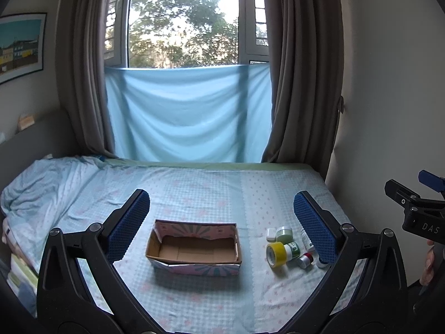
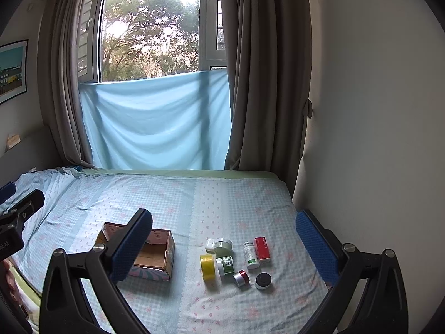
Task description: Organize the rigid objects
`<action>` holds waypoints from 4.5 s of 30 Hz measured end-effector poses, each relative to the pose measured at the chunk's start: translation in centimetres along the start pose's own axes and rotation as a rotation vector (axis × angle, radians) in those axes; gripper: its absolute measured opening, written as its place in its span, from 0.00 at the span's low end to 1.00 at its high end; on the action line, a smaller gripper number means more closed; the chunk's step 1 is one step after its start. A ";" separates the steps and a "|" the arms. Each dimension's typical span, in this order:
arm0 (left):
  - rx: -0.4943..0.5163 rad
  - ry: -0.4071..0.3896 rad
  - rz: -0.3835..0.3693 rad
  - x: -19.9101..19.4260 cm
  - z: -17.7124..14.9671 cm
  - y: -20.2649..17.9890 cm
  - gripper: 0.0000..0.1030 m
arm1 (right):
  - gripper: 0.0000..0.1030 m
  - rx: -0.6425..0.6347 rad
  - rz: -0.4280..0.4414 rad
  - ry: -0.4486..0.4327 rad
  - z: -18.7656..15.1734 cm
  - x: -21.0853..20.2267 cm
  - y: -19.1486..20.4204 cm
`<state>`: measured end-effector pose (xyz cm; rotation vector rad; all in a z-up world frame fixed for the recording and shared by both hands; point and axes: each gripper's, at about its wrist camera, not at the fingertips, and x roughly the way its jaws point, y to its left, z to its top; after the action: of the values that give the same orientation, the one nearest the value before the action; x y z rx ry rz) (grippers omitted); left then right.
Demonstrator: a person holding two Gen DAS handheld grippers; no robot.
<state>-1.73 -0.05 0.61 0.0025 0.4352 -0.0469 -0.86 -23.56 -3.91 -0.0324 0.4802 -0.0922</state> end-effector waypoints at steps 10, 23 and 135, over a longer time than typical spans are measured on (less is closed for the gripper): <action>0.002 -0.012 0.000 0.0 0.2 -0.1 1.00 | 1.00 0.000 -0.002 -0.001 0.0 0.0 0.1; 0.013 -0.013 0.006 0.5 0.3 -0.5 1.00 | 1.00 0.004 -0.011 -0.013 0.2 0.0 0.1; -0.270 0.922 -0.310 43.3 -18.8 -13.5 0.37 | 0.36 0.057 -0.041 0.918 -14.2 44.8 -18.0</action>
<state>28.95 -15.27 -34.59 -0.3206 1.3595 -0.2984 30.62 -45.89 -36.12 0.0602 1.3944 -0.1598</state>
